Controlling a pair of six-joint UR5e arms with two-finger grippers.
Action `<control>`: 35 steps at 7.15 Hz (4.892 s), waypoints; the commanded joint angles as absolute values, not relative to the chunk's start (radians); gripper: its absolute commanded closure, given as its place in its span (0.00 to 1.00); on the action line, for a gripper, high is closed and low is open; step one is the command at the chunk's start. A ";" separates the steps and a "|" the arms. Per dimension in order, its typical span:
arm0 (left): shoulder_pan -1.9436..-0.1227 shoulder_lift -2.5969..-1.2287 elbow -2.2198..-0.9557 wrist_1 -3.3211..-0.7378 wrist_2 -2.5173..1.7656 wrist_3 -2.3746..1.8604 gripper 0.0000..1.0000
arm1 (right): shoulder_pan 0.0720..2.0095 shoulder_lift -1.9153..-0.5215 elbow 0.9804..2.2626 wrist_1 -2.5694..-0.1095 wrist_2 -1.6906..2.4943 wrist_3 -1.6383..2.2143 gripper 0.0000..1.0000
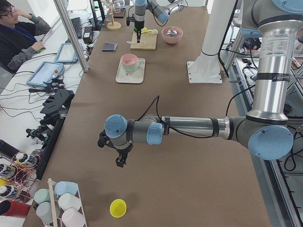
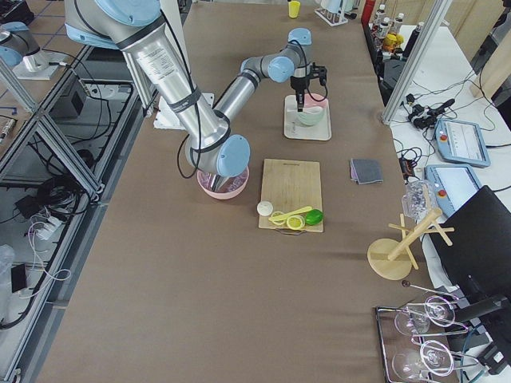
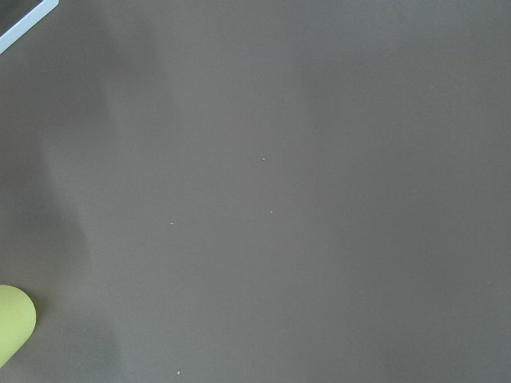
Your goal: Stack pink bowl on green and place spoon
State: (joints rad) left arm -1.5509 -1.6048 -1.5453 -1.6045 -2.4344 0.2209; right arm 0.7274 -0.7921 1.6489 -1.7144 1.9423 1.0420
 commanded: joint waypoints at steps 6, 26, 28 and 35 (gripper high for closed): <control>-1.549 -1.605 -1.545 -1.605 -2.434 0.219 0.02 | 0.597 -0.474 1.250 -1.807 1.757 1.200 1.00; -1.589 -1.511 -1.713 -1.511 -2.434 0.023 0.02 | 1.061 -0.973 1.540 -1.660 2.161 0.727 0.00; -1.592 -1.485 -1.749 -1.459 -2.439 0.025 0.02 | 1.275 -1.131 1.603 -1.672 2.285 0.506 0.00; -1.595 -1.500 -1.755 -1.474 -2.444 0.031 0.02 | 1.580 -1.716 1.837 -1.649 2.309 0.147 0.00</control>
